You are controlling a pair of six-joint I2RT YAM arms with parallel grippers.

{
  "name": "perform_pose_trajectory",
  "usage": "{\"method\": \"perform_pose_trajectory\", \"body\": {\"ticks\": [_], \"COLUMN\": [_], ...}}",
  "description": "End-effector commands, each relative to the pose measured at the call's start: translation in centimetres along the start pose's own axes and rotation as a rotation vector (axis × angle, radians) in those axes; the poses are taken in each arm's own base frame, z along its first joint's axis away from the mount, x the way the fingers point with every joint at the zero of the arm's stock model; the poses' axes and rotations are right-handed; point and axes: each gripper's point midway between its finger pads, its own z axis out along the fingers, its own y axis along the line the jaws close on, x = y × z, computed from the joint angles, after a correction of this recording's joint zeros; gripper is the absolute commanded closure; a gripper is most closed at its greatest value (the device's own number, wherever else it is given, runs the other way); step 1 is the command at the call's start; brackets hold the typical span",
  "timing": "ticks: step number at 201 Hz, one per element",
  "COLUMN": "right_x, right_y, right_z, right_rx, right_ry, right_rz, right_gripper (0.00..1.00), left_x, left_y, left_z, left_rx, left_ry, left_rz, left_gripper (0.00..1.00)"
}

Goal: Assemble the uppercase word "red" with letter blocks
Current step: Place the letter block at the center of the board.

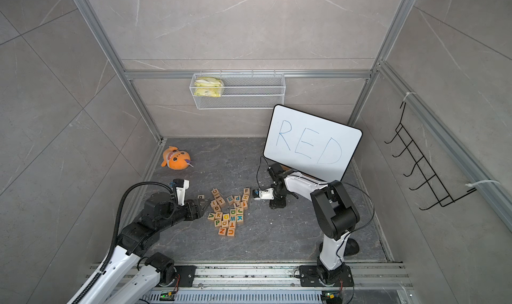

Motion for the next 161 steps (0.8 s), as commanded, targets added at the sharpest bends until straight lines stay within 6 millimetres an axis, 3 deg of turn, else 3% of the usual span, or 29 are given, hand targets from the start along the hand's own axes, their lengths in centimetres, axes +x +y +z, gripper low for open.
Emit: {"method": "perform_pose_trajectory", "body": {"ticks": [1,73,161], "right_x": [0.4,-0.4,-0.5], "right_y": [0.7,0.2,-0.2], "right_z": [0.5,-0.5,-0.3], "right_rx": [-0.039,-0.016,-0.028], "right_ry": [0.014,-0.015,-0.005], "right_rz": [0.012,0.031,0.074], "right_gripper": [0.45,0.38,0.48], "left_x": [-0.7,-0.8,-0.8], "left_y": [-0.4,-0.3,-0.3], "left_z": [-0.3,-0.4,-0.6], "left_rx": [0.011,0.004,0.005], "left_ry": [-0.031,-0.037,-0.044], "left_rz": [0.038,0.041,0.046], "left_gripper": [0.26,0.26,0.26]}}
